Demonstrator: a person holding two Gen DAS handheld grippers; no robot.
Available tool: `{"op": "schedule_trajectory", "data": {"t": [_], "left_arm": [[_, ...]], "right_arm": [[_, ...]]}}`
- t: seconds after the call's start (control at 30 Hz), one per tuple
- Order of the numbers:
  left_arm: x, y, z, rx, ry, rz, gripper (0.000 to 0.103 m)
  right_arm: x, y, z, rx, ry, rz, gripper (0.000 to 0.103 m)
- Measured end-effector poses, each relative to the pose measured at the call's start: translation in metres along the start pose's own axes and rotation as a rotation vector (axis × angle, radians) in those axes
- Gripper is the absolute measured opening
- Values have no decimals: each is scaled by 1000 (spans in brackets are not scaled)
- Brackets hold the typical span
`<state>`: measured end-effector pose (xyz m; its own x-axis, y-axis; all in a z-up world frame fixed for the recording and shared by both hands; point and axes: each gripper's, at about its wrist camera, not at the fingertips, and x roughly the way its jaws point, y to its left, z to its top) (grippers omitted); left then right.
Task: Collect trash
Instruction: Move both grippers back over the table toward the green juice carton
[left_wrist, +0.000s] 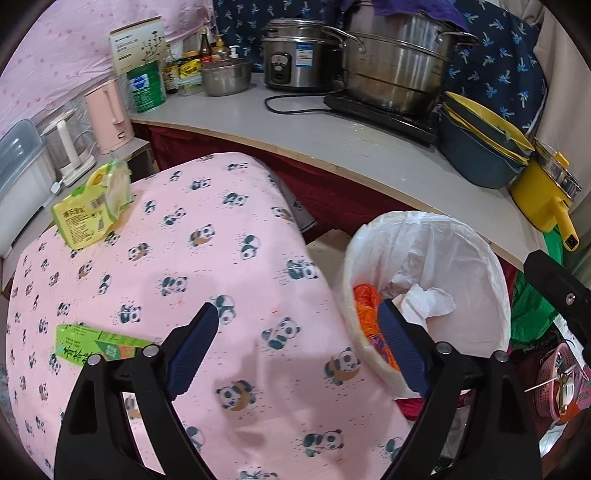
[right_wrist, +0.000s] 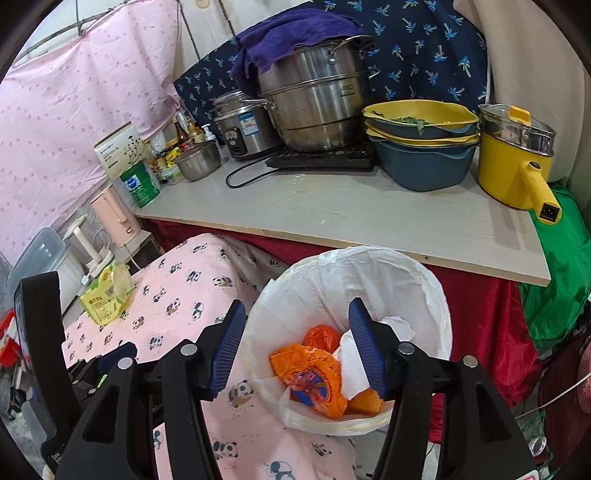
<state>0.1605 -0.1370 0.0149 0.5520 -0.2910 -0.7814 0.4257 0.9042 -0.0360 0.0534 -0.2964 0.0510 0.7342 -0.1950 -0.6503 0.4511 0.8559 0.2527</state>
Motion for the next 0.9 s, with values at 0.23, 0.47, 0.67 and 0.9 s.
{"op": "schedule_trajectory", "data": {"t": [0.23,0.47,0.67,0.9], "left_arm": [[-10,43,-8,-73,-4,46,85],[-19,98,-26,-183,6,134,86],[-20,152,-43,-325,56,225,86],[-20,201,-65,-540,113,298,86]], "right_arm": [[3,35,-11,-51,26,41,58],[13,76,-28,-111,71,92,58],[27,111,-45,-166,119,137,58],[51,143,-59,-213,179,189,58]]}}
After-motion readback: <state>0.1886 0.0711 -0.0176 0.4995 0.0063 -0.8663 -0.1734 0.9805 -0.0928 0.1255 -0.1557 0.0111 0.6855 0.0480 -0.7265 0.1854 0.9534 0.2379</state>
